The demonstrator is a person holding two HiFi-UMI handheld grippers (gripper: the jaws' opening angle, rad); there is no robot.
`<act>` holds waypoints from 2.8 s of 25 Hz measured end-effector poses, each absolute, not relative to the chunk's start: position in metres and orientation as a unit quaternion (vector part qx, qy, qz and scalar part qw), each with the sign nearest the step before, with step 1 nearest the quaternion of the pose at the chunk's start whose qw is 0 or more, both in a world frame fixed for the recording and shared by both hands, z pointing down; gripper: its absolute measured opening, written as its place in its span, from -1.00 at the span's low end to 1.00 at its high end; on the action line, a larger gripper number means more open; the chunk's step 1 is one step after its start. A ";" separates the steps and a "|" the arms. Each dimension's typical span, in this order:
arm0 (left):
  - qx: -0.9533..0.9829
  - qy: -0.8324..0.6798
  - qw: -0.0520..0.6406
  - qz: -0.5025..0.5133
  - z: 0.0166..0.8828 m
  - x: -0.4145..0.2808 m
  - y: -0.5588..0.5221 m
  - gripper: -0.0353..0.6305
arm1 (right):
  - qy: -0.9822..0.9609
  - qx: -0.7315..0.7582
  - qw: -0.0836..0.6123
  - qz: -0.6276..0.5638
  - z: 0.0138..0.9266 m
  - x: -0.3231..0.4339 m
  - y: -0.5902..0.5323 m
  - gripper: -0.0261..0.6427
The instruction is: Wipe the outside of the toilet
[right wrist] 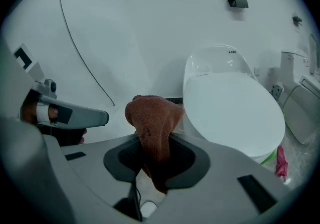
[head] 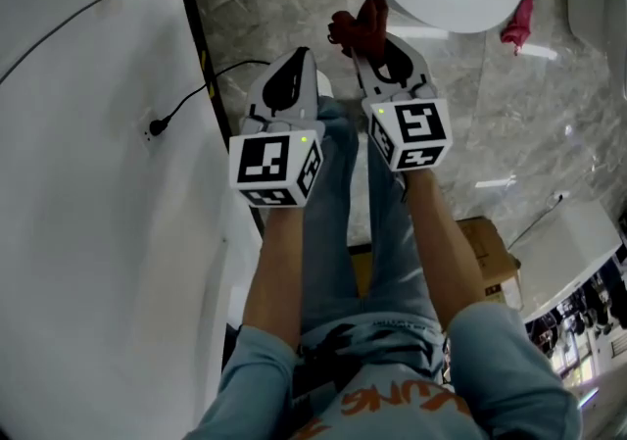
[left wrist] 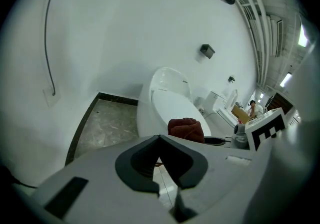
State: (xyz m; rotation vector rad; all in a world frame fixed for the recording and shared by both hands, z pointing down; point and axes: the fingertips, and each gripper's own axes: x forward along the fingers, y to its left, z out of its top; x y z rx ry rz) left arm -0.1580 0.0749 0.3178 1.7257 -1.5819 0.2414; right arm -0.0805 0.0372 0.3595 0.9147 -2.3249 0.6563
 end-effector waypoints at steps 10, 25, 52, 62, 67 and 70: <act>0.670 -0.619 0.399 0.100 0.345 -0.174 0.075 -0.90 | -0.847 0.390 0.281 0.229 0.405 -0.111 0.005 -0.62; 0.665 -0.609 0.422 0.096 0.367 -0.176 0.071 -0.90 | -0.810 0.435 0.299 0.257 0.452 -0.107 -0.025 -0.63; 0.681 -0.588 0.424 0.101 0.364 -0.105 0.066 -0.90 | -0.770 0.477 0.315 0.284 0.450 -0.009 -0.002 -0.63; 0.697 -0.571 0.420 0.110 0.361 -0.064 0.059 -0.90 | -0.760 0.487 0.318 0.290 0.450 0.038 0.006 -0.63; 0.703 -0.561 0.421 0.118 0.360 -0.037 0.055 -0.90 | -0.754 0.493 0.319 0.295 0.450 0.066 0.006 -0.63; 0.708 -0.554 0.420 0.123 0.360 -0.020 0.050 -0.90 | -0.749 0.499 0.317 0.299 0.450 0.085 0.004 -0.63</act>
